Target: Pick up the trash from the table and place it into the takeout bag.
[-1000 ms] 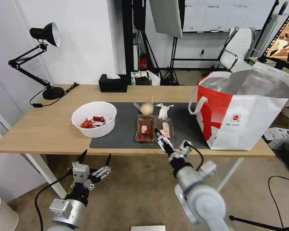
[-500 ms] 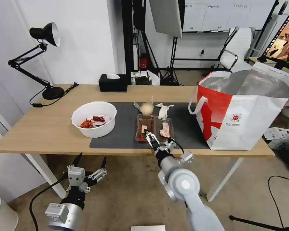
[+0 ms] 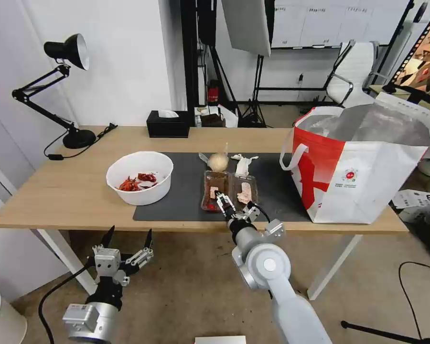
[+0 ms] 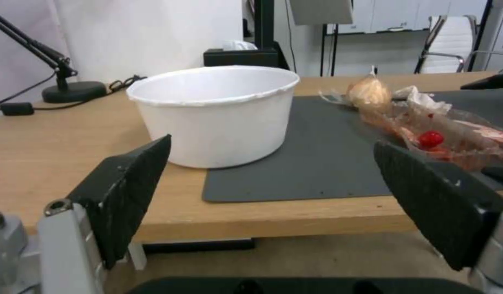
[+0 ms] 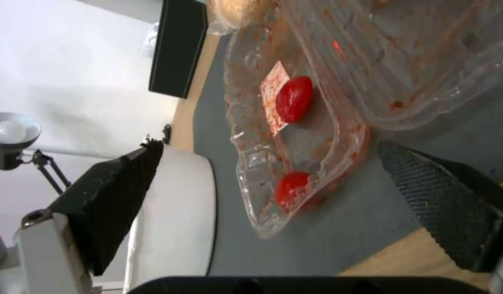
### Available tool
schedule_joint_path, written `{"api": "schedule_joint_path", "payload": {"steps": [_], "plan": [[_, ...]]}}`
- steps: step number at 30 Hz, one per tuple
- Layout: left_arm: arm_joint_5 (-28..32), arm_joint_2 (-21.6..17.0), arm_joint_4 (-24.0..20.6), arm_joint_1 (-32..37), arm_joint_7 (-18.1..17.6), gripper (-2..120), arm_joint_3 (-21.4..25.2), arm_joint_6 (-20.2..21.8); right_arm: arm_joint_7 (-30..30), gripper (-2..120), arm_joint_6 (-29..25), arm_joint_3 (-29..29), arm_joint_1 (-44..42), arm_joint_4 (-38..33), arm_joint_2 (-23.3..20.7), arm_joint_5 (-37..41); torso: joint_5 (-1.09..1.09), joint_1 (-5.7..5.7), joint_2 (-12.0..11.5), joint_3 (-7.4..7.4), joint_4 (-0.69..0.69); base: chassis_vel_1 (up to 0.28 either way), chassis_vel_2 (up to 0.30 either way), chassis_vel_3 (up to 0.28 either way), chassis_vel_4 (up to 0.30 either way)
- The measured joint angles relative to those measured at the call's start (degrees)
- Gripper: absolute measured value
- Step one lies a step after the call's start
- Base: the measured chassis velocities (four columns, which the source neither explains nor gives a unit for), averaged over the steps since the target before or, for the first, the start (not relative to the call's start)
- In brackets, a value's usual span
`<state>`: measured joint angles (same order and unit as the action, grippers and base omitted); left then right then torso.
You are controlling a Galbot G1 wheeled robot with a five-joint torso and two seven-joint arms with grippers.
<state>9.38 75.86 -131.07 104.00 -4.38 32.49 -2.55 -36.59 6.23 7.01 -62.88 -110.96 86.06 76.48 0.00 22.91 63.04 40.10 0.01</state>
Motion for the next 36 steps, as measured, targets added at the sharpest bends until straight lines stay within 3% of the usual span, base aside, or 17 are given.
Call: {"api": "schedule_joint_path", "payload": {"steps": [10, 19, 26, 32, 36], "plan": [[0.0, -0.1, 0.6, -0.2, 0.0, 100, -0.4, -0.2, 1.1, 100, -1.5, 1.4, -0.8, -0.4, -1.4, -2.1, 0.01, 0.01, 0.0, 0.01, 0.0, 0.0, 0.0, 0.0, 0.0], [0.0, -0.2, 1.0, -0.1, 0.0, 100, -0.4, -0.7, 3.9, 100, -2.6, 1.4, -1.1, -2.2, -2.3, -10.7, 0.0, 0.02, 0.0, 0.02, -0.01, 0.0, 0.0, 0.0, 0.0], [-0.1, -0.2, 1.3, -0.1, 0.0, 100, -0.4, -1.1, 6.8, 100, -2.3, 0.8, 0.0, -2.4, -3.0, -12.8, 0.0, 0.01, 0.0, 0.01, -0.02, 0.0, 0.0, 0.0, 0.0], [-0.1, 0.0, 1.3, 0.1, 0.0, 100, -0.3, -1.2, 8.2, 100, 3.7, -1.2, 3.9, -0.2, -2.8, -9.2, 0.0, 0.01, 0.0, 0.01, -0.01, 0.0, 0.0, 0.0, 0.0], [-0.2, 0.4, 1.3, 0.2, 0.0, 100, -0.2, -1.3, 3.1, 100, 7.5, -2.1, 6.7, 2.2, -1.0, -4.1, 0.0, 0.01, 0.0, 0.01, 0.0, 0.0, 0.0, 0.0, 0.0]]}}
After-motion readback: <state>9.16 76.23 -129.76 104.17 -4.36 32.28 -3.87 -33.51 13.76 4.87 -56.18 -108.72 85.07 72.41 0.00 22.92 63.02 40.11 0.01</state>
